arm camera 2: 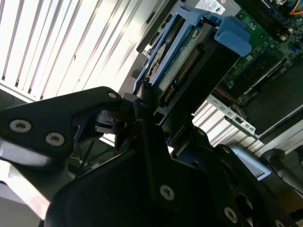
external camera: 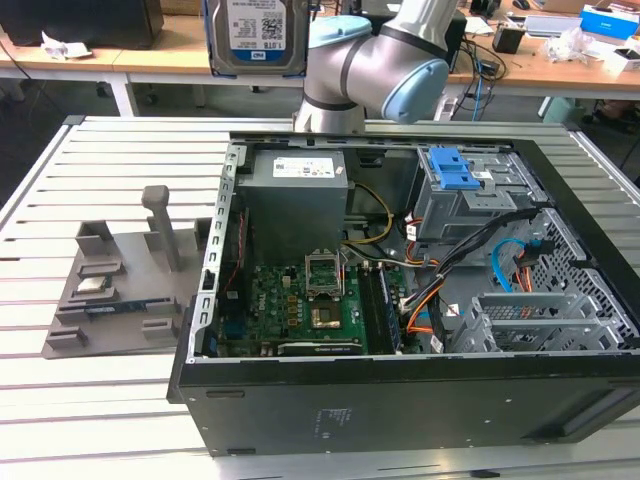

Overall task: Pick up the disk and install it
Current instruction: 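Pick up the disk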

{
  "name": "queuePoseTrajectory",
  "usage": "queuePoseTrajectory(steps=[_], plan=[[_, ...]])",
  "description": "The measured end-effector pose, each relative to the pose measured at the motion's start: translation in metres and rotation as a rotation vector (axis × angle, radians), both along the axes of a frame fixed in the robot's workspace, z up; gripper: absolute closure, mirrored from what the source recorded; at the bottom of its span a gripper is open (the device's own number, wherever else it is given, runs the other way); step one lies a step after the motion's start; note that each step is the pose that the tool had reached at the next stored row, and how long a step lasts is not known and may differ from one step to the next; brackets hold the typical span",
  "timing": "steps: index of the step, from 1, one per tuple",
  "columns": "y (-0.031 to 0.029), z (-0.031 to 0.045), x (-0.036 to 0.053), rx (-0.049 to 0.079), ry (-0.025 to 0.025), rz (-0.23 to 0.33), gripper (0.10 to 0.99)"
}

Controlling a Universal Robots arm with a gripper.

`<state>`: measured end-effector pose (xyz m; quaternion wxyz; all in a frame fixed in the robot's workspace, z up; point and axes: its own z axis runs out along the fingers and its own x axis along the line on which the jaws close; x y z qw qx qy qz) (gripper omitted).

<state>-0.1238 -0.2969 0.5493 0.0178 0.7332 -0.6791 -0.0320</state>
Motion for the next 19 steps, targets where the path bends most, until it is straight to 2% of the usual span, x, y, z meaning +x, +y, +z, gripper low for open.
queuePoseTrajectory(steps=[3, 8, 12, 19], plan=[[0.0, 0.0, 0.0072, 0.0, -0.0001, 0.0, 0.722], [0.0, 0.0, 0.0245, 0.0, 0.0001, 0.0, 0.722], [0.0, 0.0, 0.0432, 0.0, 0.0005, 0.0, 0.722], [0.0, 0.0, 0.0642, 0.0, 0.0008, 0.0, 0.722]])
